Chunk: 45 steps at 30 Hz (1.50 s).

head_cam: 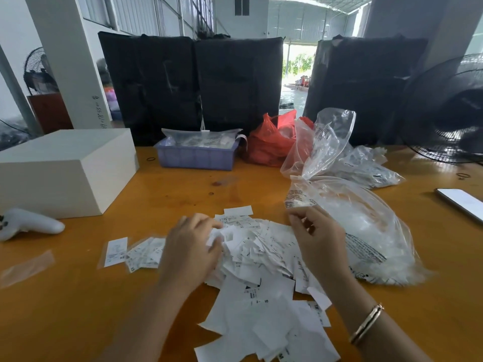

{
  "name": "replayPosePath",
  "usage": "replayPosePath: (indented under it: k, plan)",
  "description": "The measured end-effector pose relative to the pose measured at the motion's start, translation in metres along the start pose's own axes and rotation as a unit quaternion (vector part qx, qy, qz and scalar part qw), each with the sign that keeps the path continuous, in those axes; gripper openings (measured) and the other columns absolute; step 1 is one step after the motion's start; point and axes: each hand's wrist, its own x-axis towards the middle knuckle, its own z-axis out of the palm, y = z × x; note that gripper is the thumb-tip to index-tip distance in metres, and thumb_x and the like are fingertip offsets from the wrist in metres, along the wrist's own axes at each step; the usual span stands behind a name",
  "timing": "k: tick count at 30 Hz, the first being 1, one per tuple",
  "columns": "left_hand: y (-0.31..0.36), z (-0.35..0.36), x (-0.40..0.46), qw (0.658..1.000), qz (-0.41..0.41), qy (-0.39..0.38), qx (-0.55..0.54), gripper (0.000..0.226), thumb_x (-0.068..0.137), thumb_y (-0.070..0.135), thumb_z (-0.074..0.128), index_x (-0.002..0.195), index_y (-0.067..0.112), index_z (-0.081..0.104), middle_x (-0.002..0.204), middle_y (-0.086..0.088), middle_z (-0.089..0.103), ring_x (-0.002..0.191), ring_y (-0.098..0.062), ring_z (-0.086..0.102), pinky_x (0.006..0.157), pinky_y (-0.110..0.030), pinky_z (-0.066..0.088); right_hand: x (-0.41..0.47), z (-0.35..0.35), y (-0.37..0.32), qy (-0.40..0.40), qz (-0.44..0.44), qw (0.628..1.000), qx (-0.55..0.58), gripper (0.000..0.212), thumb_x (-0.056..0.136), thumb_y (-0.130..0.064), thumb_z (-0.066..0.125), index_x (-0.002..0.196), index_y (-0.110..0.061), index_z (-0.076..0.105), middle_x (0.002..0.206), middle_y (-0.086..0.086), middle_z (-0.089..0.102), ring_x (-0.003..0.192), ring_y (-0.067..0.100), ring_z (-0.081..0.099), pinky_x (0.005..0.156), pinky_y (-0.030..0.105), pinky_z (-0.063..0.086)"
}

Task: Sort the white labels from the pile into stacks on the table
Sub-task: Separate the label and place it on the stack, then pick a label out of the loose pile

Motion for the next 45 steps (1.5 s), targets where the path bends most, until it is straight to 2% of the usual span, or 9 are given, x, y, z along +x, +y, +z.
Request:
replayPosePath:
  k: [5, 10, 16, 20, 26, 32, 38, 42, 45]
  plan:
    - [0.019, 0.014, -0.010, 0.993, 0.082, -0.077, -0.041, 0.031, 0.095, 0.043, 0.048, 0.123, 0.032, 0.058, 0.124, 0.017, 0.053, 0.118, -0.004, 0.043, 0.097, -0.022, 0.034, 0.011, -0.015, 0.013, 0.018, -0.013, 0.986, -0.166, 0.025, 0.091, 0.000, 0.055, 0.110, -0.005, 0.069, 0.106, 0.008, 0.066, 0.099, 0.021, 0.053, 0.080, 0.028, 0.045]
    - [0.020, 0.020, -0.010, 0.991, 0.091, -0.081, -0.049, 0.028, 0.094, 0.039, 0.051, 0.120, 0.034, 0.059, 0.119, 0.021, 0.054, 0.114, 0.000, 0.042, 0.095, -0.018, 0.033, 0.017, -0.028, 0.027, -0.083, 0.128, 0.947, -0.282, 0.046, 0.090, 0.008, 0.042, 0.134, -0.004, 0.048, 0.134, 0.014, 0.052, 0.120, 0.030, 0.049, 0.097, 0.037, 0.043]
    - [0.019, 0.021, -0.011, 0.991, 0.094, -0.086, -0.045, 0.027, 0.095, 0.037, 0.048, 0.119, 0.035, 0.059, 0.117, 0.021, 0.056, 0.112, 0.000, 0.044, 0.094, -0.019, 0.035, 0.014, -0.028, 0.031, -0.164, 0.139, 0.907, -0.361, 0.019, 0.093, 0.003, 0.039, 0.098, -0.011, 0.052, 0.092, 0.006, 0.062, 0.080, 0.020, 0.055, 0.070, 0.028, 0.045]
    - [0.021, 0.019, -0.010, 0.991, 0.093, -0.089, -0.037, 0.028, 0.095, 0.038, 0.048, 0.121, 0.037, 0.058, 0.118, 0.021, 0.055, 0.112, 0.001, 0.043, 0.092, -0.016, 0.033, 0.016, -0.026, 0.038, -0.126, 0.123, 0.916, -0.360, 0.033, 0.090, 0.005, 0.044, 0.115, -0.009, 0.060, 0.099, 0.007, 0.065, 0.084, 0.021, 0.051, 0.077, 0.029, 0.041]
    - [0.021, 0.020, -0.011, 0.991, 0.090, -0.085, -0.041, 0.028, 0.095, 0.039, 0.049, 0.121, 0.037, 0.058, 0.119, 0.022, 0.056, 0.112, 0.002, 0.043, 0.090, -0.014, 0.030, 0.016, -0.025, 0.042, -0.013, 0.096, 0.970, -0.224, 0.036, 0.091, 0.000, 0.052, 0.126, -0.008, 0.061, 0.099, 0.010, 0.064, 0.092, 0.026, 0.054, 0.086, 0.042, 0.047]
    - [0.021, 0.017, -0.010, 0.991, 0.097, -0.084, -0.043, 0.027, 0.095, 0.038, 0.052, 0.119, 0.033, 0.060, 0.119, 0.020, 0.057, 0.115, -0.002, 0.045, 0.095, -0.021, 0.035, 0.013, -0.025, 0.033, 0.047, -0.005, 0.989, -0.141, 0.028, 0.090, -0.003, 0.060, 0.114, -0.015, 0.068, 0.087, -0.001, 0.068, 0.085, 0.018, 0.062, 0.082, 0.029, 0.040]
    - [0.033, 0.006, -0.008, 0.951, -0.029, -0.090, -0.294, 0.029, 0.095, 0.054, 0.037, 0.109, 0.041, 0.058, 0.112, 0.031, 0.056, 0.108, 0.016, 0.047, 0.085, 0.000, 0.033, 0.004, -0.011, 0.000, -0.161, 0.097, 0.954, 0.232, 0.030, 0.090, -0.005, 0.056, 0.112, -0.026, 0.058, 0.077, -0.003, 0.071, 0.066, 0.007, 0.064, 0.062, 0.017, 0.052]
    - [0.030, -0.003, -0.006, 0.887, -0.085, -0.143, -0.431, 0.040, 0.086, 0.057, 0.036, 0.107, 0.039, 0.064, 0.107, 0.028, 0.065, 0.105, 0.015, 0.052, 0.082, -0.001, 0.038, -0.006, 0.001, -0.009, -0.247, 0.116, 0.919, 0.284, 0.030, 0.094, -0.005, 0.053, 0.114, -0.027, 0.052, 0.079, 0.003, 0.073, 0.066, 0.012, 0.065, 0.065, 0.022, 0.053]
    - [0.032, -0.003, -0.002, 0.888, -0.104, -0.113, -0.433, 0.008, 0.089, 0.034, 0.064, 0.086, 0.032, 0.071, 0.085, 0.025, 0.069, 0.083, 0.009, 0.060, 0.068, -0.002, 0.042, -0.012, 0.009, -0.011, -0.291, 0.121, 0.912, 0.261, 0.029, 0.096, -0.009, 0.051, 0.116, -0.029, 0.050, 0.080, 0.002, 0.073, 0.064, 0.012, 0.062, 0.062, 0.027, 0.052]
